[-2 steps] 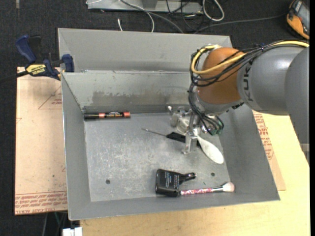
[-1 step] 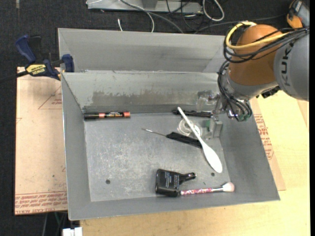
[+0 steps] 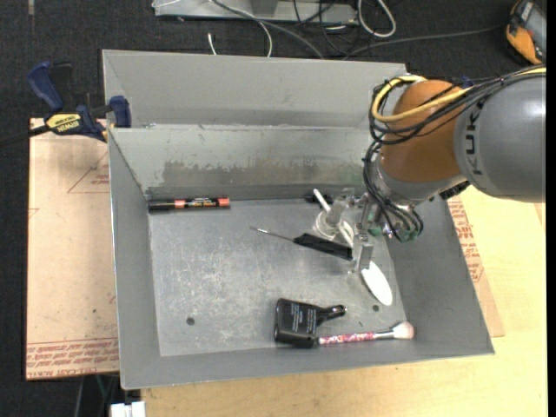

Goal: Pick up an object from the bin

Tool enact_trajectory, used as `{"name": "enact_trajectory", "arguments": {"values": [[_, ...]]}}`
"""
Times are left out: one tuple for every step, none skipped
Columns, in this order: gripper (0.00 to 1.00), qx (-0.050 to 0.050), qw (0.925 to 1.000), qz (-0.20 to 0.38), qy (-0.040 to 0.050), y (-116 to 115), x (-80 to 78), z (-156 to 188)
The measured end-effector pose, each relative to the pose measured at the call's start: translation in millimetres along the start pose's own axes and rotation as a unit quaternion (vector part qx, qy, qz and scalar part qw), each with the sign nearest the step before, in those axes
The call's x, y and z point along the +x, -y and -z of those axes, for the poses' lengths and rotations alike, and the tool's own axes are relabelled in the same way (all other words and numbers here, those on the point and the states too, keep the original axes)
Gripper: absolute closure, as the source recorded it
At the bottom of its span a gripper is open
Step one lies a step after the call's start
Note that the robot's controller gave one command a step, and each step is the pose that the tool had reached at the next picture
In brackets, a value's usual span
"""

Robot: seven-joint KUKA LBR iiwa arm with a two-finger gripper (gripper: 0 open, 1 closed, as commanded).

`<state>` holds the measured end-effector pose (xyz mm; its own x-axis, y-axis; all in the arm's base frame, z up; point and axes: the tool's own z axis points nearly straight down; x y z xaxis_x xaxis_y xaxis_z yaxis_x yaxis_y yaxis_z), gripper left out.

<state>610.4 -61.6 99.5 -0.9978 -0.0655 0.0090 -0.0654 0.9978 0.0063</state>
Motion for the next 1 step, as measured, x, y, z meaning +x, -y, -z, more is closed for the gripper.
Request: {"name": "enact_trajectory", "arguments": {"values": [[0.0, 0.001, 0.9992, -0.033, 0.0214, -8.9, 20.1, -26.1]]}}
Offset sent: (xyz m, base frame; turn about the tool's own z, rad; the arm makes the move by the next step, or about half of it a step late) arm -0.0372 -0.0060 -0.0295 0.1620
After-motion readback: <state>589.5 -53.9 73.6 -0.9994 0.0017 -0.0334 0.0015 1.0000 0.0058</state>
